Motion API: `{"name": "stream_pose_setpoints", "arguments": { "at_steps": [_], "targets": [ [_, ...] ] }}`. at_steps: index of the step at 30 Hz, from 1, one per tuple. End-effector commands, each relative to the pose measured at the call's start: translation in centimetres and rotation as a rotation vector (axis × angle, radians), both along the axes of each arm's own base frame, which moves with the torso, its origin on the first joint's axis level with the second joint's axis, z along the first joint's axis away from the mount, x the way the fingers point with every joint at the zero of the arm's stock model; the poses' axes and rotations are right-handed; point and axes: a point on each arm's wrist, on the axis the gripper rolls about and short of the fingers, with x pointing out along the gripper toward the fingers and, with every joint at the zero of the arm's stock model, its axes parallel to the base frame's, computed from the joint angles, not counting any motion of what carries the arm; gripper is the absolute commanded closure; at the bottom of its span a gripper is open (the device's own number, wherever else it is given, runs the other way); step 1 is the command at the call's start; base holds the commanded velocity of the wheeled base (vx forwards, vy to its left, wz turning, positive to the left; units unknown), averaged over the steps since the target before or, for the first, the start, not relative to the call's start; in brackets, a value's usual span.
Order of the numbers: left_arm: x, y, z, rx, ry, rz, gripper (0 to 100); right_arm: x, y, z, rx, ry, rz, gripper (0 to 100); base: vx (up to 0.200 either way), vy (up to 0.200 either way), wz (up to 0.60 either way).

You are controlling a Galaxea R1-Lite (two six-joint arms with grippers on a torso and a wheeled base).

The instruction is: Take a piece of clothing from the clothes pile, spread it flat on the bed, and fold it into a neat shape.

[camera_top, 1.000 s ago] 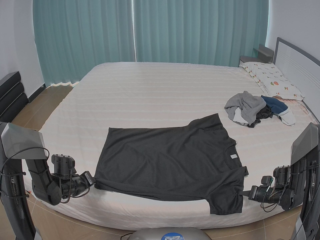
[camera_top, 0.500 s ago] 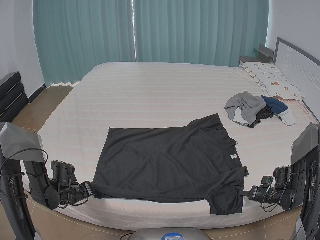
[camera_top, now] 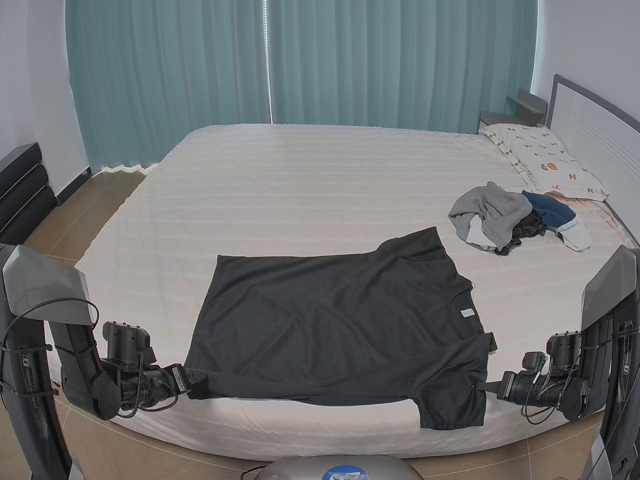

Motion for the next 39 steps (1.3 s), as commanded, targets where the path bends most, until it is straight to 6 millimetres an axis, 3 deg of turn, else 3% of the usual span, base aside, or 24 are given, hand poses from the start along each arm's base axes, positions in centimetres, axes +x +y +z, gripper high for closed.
{"name": "stream_pose_setpoints", "arguments": {
  "at_steps": [1, 9, 12, 22, 39],
  "targets": [
    [-0.6, -0.1, -1.1, 0.023, 0.023, -0.051, 0, 0.1, 0.0, 0.1, 0.002, -0.012, 0.001, 100, 0.0, 0.0, 0.0],
    [-2.2, -1.2, -0.7, -0.073, -0.061, -0.187, 0, 0.2, 0.1, 0.0, 0.002, -0.014, 0.004, 100, 0.0, 0.0, 0.0],
    [-1.9, -1.6, -1.1, -0.067, -0.109, -0.198, 0, 0.2, 0.1, 0.0, 0.003, -0.013, 0.004, 100, 0.0, 0.0, 0.0],
    [-3.6, -1.0, -2.1, 0.01, -0.087, -0.29, 0, 0.2, 0.1, 0.1, 0.002, -0.016, 0.004, 100, 0.0, 0.0, 0.0],
    [-2.3, -0.8, -2.2, -0.023, -0.127, -0.27, 0, 0.2, 0.2, 0.0, 0.004, -0.015, 0.009, 100, 0.0, 0.0, 0.0]
  ]
}}
